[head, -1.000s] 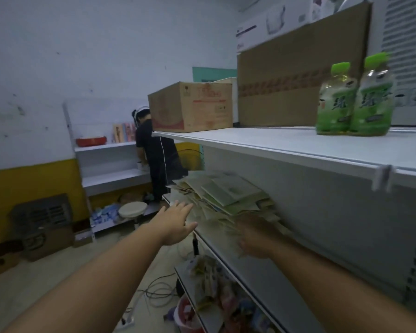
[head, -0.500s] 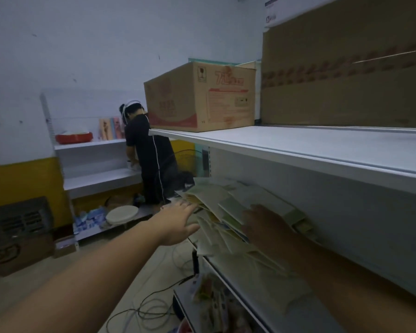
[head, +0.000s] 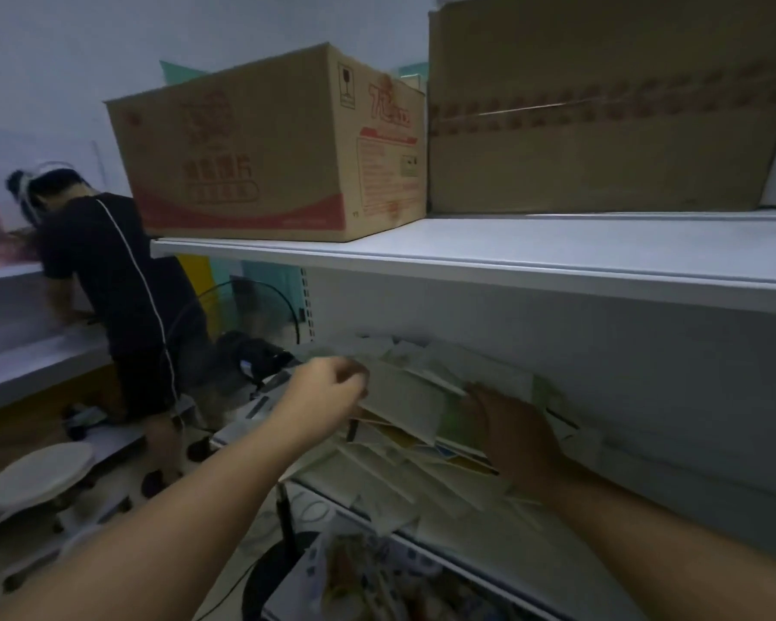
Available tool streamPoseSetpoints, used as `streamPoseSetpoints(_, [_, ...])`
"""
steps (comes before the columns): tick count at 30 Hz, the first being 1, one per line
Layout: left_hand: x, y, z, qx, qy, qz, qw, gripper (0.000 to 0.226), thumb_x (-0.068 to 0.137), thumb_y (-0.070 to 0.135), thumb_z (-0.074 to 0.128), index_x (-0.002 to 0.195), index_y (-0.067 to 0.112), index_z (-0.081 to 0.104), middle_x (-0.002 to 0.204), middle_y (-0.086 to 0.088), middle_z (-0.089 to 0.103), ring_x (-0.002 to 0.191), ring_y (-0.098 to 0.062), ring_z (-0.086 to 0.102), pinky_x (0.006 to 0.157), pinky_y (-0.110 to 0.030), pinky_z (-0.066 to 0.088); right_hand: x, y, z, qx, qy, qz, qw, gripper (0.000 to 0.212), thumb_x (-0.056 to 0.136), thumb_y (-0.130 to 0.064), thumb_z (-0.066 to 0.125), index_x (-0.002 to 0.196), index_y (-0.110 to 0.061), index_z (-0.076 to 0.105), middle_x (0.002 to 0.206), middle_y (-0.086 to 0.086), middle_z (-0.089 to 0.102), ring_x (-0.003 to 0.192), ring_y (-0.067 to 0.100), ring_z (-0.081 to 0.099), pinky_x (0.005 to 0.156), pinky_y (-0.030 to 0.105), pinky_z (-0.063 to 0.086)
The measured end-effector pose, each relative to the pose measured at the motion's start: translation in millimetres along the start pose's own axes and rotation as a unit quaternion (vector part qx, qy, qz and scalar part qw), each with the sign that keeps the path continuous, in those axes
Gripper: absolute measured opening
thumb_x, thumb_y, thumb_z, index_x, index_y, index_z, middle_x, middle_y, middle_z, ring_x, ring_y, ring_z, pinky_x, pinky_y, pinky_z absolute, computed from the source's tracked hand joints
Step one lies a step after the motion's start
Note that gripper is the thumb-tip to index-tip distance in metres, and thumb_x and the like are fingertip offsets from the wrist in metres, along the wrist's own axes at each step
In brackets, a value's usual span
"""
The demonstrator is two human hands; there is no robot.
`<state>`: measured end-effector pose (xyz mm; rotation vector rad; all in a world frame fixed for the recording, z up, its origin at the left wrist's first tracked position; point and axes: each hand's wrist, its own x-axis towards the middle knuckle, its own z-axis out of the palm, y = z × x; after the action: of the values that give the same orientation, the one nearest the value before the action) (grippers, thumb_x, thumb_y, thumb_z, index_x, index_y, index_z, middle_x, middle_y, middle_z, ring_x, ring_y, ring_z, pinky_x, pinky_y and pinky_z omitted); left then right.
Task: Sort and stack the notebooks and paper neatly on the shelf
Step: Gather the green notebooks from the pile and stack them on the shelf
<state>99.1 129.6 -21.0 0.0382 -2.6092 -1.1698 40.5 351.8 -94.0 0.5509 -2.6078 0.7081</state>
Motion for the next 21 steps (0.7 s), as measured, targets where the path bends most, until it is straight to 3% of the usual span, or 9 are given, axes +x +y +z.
streamPoseSetpoints(2, [10, 4, -2, -0.157, -0.012, -0.089, 0.984, 0.031, 0.097, 0.027, 0.047, 0.112, 0.004, 0.062, 0.092, -0.010, 0.071, 0.065, -0.022, 0.069, 0.057, -0.030, 0.055, -5, -9, -14, 0.023, 0.043, 0.000, 0.999, 0.090, 0.087, -0.069, 0.000, 0.125, -0.014, 0.060, 0.110, 0.010, 0.069, 0.100, 0.026, 0.065, 0.085, 0.033, 0.050])
streamPoseSetpoints(4, [18, 7, -4, -0.298, -0.134, -0.191, 0.926, 0.049, 0.096, 0.046, 0.043, 0.123, 0.006, 0.051, 0.103, -0.017, 0.069, 0.077, -0.030, 0.071, 0.058, -0.031, 0.055, -6, -23, -15, -0.012, 0.037, -0.042, 0.998, 0.053, 0.096, -0.051, 0.030, 0.131, -0.020, 0.055, 0.119, 0.006, 0.066, 0.106, 0.024, 0.063, 0.087, 0.029, 0.050])
streamPoseSetpoints(6, [24, 3, -3, -0.368, -0.227, -0.214, 0.876, 0.052, 0.094, 0.053, 0.040, 0.125, 0.012, 0.050, 0.112, -0.017, 0.068, 0.091, -0.033, 0.070, 0.065, -0.034, 0.056, -5, -38, -11, -0.037, 0.074, -0.142, 0.986, 0.036, 0.092, -0.034, 0.045, 0.123, -0.023, 0.062, 0.116, 0.001, 0.068, 0.099, 0.020, 0.067, 0.076, 0.024, 0.054])
streamPoseSetpoints(8, [28, -3, 6, -0.399, -0.204, -0.198, 0.872, 0.035, 0.097, 0.032, 0.045, 0.120, 0.009, 0.058, 0.104, -0.014, 0.072, 0.088, -0.030, 0.070, 0.069, -0.036, 0.057, -4, -43, 0, -0.043, 0.082, -0.258, 0.962, 0.039, 0.096, -0.041, 0.038, 0.114, -0.021, 0.067, 0.113, -0.001, 0.069, 0.097, 0.020, 0.067, 0.072, 0.024, 0.054])
streamPoseSetpoints(10, [29, -13, 13, -0.395, -0.151, -0.200, 0.884, 0.029, 0.095, 0.009, 0.049, 0.121, 0.001, 0.058, 0.104, -0.019, 0.070, 0.092, -0.035, 0.067, 0.078, -0.041, 0.055, 5, -33, 6, -0.039, 0.034, -0.315, 0.948, 0.047, 0.099, -0.044, 0.030, 0.116, -0.017, 0.066, 0.119, 0.001, 0.066, 0.107, 0.021, 0.062, 0.085, 0.027, 0.050])
streamPoseSetpoints(12, [30, -26, 12, -0.379, -0.136, -0.211, 0.891, 0.029, 0.092, 0.003, 0.050, 0.119, 0.002, 0.059, 0.104, -0.020, 0.070, 0.095, -0.038, 0.065, 0.081, -0.045, 0.055, 19, -17, 9, -0.005, 0.002, -0.248, 0.969, 0.050, 0.099, -0.048, 0.032, 0.126, -0.016, 0.059, 0.132, 0.005, 0.058, 0.122, 0.022, 0.052, 0.102, 0.036, 0.043])
streamPoseSetpoints(14, [31, -39, 3, -0.377, -0.125, -0.212, 0.893, 0.024, 0.092, 0.003, 0.050, 0.113, 0.006, 0.060, 0.097, -0.018, 0.072, 0.085, -0.036, 0.068, 0.066, -0.040, 0.056, 35, 7, 11, -0.031, -0.020, -0.094, 0.995, 0.056, 0.095, -0.049, 0.043, 0.140, -0.016, 0.044, 0.148, 0.009, 0.039, 0.137, 0.026, 0.035, 0.110, 0.048, 0.033])
streamPoseSetpoints(17, [32, -52, -9, -0.380, -0.099, -0.223, 0.892, 0.021, 0.093, 0.006, 0.049, 0.110, 0.005, 0.061, 0.089, -0.016, 0.074, 0.076, -0.033, 0.068, 0.060, -0.035, 0.052, 52, 23, 10, -0.035, -0.181, 0.111, 0.976, 0.065, 0.092, -0.057, 0.042, 0.146, -0.024, 0.030, 0.154, 0.002, 0.028, 0.139, 0.022, 0.030, 0.113, 0.039, 0.028])
streamPoseSetpoints(21, [30, -61, -4, -0.401, -0.083, -0.235, 0.882, 0.020, 0.092, 0.008, 0.052, 0.109, 0.005, 0.062, 0.093, -0.018, 0.073, 0.090, -0.040, 0.065, 0.082, -0.048, 0.051, 55, 21, 10, -0.098, -0.106, 0.081, 0.986, 0.044, 0.099, -0.043, 0.036, 0.136, -0.023, 0.047, 0.136, 0.001, 0.054, 0.119, 0.021, 0.053, 0.098, 0.031, 0.042])
